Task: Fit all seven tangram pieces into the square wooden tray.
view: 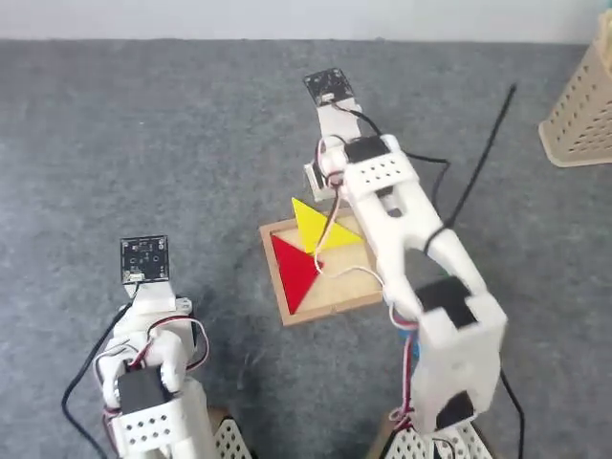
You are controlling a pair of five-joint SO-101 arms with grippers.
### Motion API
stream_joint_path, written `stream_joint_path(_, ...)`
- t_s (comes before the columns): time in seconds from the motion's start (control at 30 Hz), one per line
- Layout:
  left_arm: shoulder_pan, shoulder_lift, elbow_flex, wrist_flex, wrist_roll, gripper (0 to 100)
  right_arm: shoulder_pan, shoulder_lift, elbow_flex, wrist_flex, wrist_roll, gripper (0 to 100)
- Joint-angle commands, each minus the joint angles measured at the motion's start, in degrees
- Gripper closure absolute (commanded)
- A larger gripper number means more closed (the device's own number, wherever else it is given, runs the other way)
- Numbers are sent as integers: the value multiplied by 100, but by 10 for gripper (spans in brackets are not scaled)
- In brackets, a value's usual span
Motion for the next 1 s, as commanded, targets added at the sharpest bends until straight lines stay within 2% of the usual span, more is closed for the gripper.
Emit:
stream_joint_path(0.0,18,-79,-57,44,44,987,-110,400,-782,4,-79,991)
stream_joint_path(0.2,18,-79,-57,44,44,987,-435,848,-1134,303,-26,991)
stream_joint_path(0.4,18,-79,-57,44,44,987,-708,796,-1116,585,651,991)
stream_joint_path(0.97,18,-79,-57,44,44,987,-1112,796,-738,532,958,991)
